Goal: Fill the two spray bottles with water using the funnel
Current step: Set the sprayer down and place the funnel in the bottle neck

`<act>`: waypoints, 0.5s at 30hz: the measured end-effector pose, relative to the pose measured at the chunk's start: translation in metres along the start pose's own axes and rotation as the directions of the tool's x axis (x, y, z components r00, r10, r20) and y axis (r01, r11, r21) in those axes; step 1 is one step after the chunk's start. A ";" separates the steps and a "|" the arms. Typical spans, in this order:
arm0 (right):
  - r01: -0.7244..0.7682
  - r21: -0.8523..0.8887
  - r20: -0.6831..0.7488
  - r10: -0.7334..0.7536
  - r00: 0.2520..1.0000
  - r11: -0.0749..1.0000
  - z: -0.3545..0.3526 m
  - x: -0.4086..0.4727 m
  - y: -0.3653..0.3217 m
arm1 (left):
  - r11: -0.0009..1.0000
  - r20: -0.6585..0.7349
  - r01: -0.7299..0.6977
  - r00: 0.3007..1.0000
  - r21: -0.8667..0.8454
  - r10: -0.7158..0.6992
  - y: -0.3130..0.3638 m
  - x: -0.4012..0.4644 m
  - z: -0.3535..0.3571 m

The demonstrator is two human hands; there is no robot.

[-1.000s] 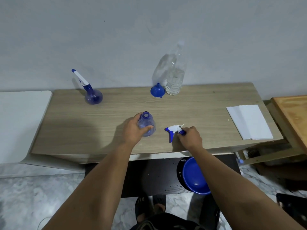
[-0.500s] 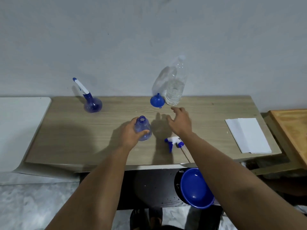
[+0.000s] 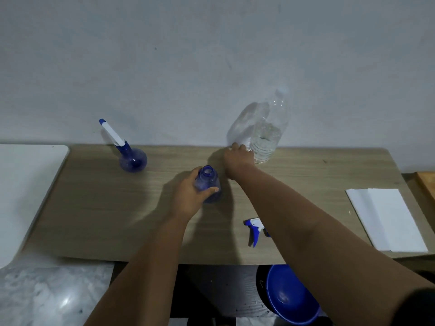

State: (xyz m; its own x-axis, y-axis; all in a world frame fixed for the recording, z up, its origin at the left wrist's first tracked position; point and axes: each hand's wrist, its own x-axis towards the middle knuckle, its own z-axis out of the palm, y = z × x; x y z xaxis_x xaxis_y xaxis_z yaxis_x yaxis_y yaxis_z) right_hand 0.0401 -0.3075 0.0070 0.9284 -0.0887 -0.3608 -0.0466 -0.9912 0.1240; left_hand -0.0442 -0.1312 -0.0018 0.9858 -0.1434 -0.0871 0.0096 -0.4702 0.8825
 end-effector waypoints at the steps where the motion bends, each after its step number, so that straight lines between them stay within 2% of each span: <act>1: -0.022 -0.012 0.028 0.023 0.999 1.000 0.002 -0.001 -0.001 | 1.000 -0.006 -0.003 1.000 -0.010 0.003 0.000 -0.001 0.001; 5: -0.113 0.043 0.190 0.103 0.976 0.993 0.009 -0.005 0.003 | 0.997 -0.015 0.010 1.000 -0.075 -0.012 -0.006 0.001 0.004; 10: -0.013 0.064 0.182 0.001 0.983 0.998 0.012 -0.016 0.014 | 0.998 -0.018 -0.008 1.000 -0.057 0.007 -0.007 -0.001 0.005; 13: -0.058 0.199 0.176 0.022 0.984 0.978 0.000 -0.028 0.025 | 0.999 -0.007 0.009 1.000 -0.041 -0.009 -0.006 -0.008 0.005; 15: -0.078 0.388 0.131 0.028 0.991 0.918 -0.011 -0.037 0.034 | 0.999 0.011 0.023 1.000 -0.040 -0.023 -0.004 -0.015 0.006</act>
State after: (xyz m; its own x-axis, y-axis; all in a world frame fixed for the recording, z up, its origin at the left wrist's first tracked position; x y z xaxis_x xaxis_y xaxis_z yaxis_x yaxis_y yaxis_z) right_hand 0.0078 -0.3365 0.0349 0.8704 -0.1289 -0.4752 -0.2580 -0.9414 -0.2171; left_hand -0.0601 -0.1321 -0.0066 0.9834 -0.1422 -0.1124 0.0392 -0.4386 0.8978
